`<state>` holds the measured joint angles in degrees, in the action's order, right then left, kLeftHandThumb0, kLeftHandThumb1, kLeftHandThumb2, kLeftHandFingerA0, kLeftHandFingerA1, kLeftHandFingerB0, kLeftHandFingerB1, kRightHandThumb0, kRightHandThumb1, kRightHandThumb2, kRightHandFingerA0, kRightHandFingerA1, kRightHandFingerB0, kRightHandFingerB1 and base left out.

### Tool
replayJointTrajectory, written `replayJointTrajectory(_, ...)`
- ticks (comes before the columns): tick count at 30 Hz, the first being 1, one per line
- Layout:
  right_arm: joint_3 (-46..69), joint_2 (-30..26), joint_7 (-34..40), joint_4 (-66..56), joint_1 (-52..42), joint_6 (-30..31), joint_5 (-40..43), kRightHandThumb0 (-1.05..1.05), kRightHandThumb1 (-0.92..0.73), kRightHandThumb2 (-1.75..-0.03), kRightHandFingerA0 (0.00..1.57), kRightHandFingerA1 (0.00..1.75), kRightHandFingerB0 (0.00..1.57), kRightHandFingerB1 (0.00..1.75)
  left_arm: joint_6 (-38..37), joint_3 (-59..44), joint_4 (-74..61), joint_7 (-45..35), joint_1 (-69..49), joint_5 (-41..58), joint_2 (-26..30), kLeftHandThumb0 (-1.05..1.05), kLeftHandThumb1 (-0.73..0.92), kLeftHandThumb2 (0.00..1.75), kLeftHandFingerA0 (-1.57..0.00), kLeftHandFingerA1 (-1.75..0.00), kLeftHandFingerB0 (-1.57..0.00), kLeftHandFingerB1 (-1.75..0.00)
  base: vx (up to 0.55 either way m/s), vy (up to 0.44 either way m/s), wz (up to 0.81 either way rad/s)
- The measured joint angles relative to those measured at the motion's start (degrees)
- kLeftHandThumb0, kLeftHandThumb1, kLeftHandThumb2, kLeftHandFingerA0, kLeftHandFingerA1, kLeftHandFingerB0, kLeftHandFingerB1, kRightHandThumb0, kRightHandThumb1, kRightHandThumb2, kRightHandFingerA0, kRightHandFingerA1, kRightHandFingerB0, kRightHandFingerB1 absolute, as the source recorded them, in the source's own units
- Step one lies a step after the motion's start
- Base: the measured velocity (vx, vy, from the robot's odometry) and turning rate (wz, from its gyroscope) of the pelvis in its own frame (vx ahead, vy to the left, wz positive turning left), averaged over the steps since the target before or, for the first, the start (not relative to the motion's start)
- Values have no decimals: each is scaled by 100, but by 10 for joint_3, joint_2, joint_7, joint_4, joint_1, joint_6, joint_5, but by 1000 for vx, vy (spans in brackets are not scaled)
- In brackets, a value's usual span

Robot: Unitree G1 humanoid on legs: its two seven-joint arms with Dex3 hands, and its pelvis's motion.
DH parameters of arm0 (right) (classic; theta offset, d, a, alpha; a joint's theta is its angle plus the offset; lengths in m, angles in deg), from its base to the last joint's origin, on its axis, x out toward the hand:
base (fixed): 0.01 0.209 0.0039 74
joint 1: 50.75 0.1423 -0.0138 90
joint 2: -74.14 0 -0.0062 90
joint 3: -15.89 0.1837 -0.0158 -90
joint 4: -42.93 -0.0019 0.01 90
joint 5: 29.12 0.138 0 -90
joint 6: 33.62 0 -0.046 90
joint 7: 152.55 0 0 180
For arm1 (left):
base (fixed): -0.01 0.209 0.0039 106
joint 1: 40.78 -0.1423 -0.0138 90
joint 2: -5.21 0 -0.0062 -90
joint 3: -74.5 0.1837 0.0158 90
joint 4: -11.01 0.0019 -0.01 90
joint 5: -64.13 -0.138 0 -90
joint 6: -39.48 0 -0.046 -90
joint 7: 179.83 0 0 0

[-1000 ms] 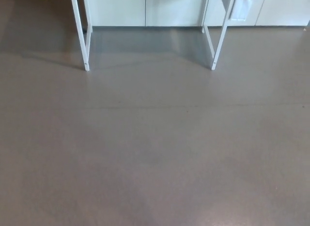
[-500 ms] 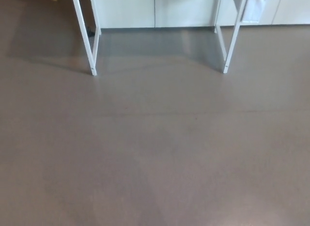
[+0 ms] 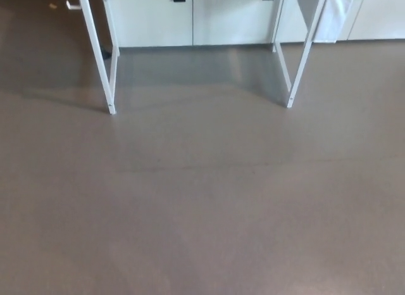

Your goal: The robot walk towards a table in front and uses its left hand to pick up the pot from the base and places it on the table

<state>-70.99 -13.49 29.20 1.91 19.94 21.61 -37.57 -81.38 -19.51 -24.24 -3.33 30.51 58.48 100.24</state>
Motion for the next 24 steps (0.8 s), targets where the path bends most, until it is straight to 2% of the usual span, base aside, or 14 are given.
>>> replayJointTrajectory(7, 0, 1, 2, 4, 1, -2, 0, -32, -52, -55, 51, 41, 30, 34, 0, 0, 2, 1, -1, 0, 0, -24, 48, 54, -48, -40, -32, -32, 181, 25, 6)
replayJointTrajectory(17, 3, -2, 5, 16, 10, -6, 1, -34, -52, -55, 51, 41, 30, 33, -3, 2, 12, 2, 6, -1, -4, -25, 48, 54, -49, -40, -33, -33, 174, -147, 4)
replayJointTrajectory(24, 1, -2, 8, 19, 2, -8, 0, -34, -52, -56, 51, 42, 30, 33, -4, 2, 15, 3, 1, -1, -4, -25, 48, 54, -50, -40, -33, -33, 169, 85, -11)
